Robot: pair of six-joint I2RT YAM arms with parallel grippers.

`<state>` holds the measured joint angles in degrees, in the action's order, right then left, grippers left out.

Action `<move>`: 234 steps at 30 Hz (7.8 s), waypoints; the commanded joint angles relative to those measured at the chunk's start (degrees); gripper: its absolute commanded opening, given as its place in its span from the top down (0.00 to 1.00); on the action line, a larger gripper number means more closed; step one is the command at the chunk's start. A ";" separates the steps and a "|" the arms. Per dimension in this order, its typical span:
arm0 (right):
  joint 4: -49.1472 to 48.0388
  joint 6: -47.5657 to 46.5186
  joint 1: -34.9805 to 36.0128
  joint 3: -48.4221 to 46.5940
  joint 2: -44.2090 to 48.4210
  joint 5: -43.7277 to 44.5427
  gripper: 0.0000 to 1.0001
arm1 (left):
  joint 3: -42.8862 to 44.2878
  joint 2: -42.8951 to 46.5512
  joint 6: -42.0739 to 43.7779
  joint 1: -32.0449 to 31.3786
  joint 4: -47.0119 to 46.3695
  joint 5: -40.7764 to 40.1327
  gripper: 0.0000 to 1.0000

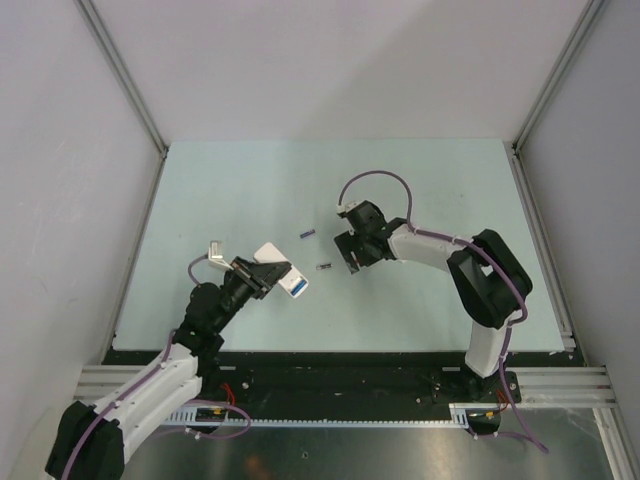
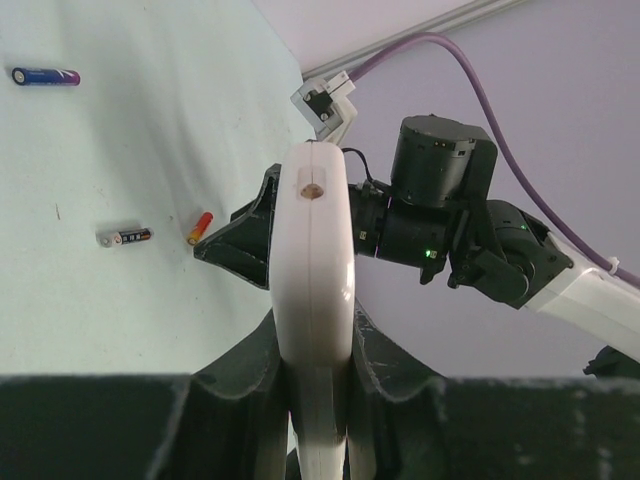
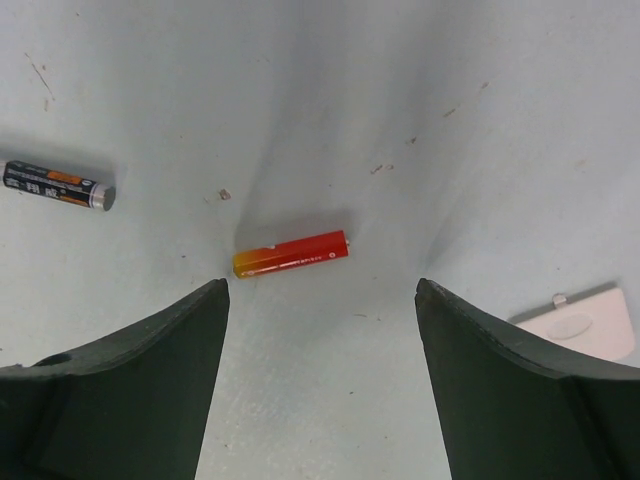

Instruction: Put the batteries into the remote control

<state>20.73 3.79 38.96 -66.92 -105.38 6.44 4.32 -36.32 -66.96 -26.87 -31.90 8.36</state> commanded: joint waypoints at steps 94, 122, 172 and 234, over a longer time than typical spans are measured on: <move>23.38 14.84 27.22 -15.35 22.86 32.49 1.00 | 13.88 -29.16 -5.63 -5.64 -24.95 4.12 1.00; 34.55 16.86 33.46 -29.06 9.76 42.52 1.00 | 11.86 -38.30 -14.60 -7.14 -41.49 3.77 1.00; 27.52 19.59 29.68 -26.60 11.52 35.75 0.72 | 12.38 -40.06 -17.06 -7.14 -44.56 4.65 1.00; 27.61 20.29 29.51 -24.23 13.10 34.43 0.50 | 13.35 -40.68 -19.00 -7.32 -44.65 4.03 1.00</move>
<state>49.39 22.68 69.04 -91.85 -93.93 40.51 15.81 -77.58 -83.70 -33.63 -70.65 10.79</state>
